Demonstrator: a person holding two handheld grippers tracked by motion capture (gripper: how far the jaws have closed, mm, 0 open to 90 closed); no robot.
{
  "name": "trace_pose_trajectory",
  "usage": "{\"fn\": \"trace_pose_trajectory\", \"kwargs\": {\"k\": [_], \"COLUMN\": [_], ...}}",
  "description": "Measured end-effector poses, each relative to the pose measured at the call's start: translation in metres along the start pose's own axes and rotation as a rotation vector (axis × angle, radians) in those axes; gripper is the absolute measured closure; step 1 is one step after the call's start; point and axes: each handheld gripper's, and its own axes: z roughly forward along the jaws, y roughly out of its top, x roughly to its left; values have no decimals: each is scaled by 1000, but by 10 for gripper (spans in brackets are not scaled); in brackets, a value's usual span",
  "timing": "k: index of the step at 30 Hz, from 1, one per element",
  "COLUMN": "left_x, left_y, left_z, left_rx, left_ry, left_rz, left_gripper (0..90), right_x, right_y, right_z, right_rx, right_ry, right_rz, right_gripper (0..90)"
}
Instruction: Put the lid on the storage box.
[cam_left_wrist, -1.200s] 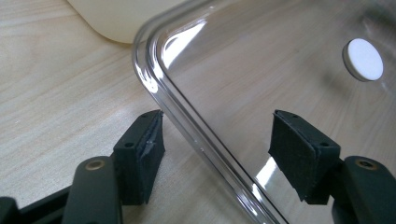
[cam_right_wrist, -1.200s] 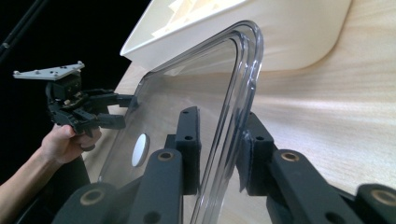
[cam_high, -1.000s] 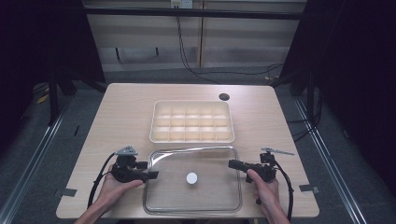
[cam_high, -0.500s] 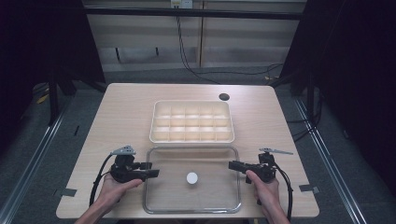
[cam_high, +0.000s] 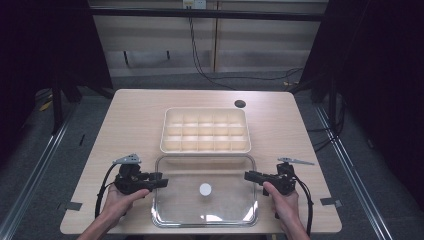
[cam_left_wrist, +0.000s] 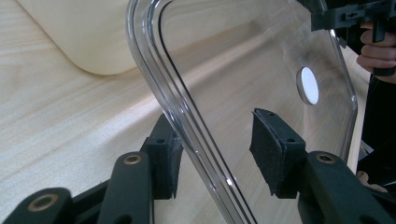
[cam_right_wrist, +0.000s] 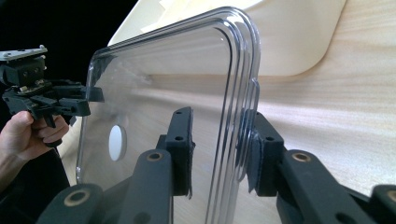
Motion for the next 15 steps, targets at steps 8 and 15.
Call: {"fn": "trace_pose_trajectory", "kwargs": {"k": [8,15], "left_x": [-1,-1], "left_y": [1,4], "left_z": [-6,-13], "left_rx": [-17,-44], "left_ry": [-8,-13], "left_rz": [7,13], "left_gripper": [577,605], "right_x": [5,10], "right_y": [2,6], "right_z": [-2,-3], "right_rx": [-14,-35], "right_ry": [1,4], "right_rz": [-16,-36], "right_gripper": [669,674]}}
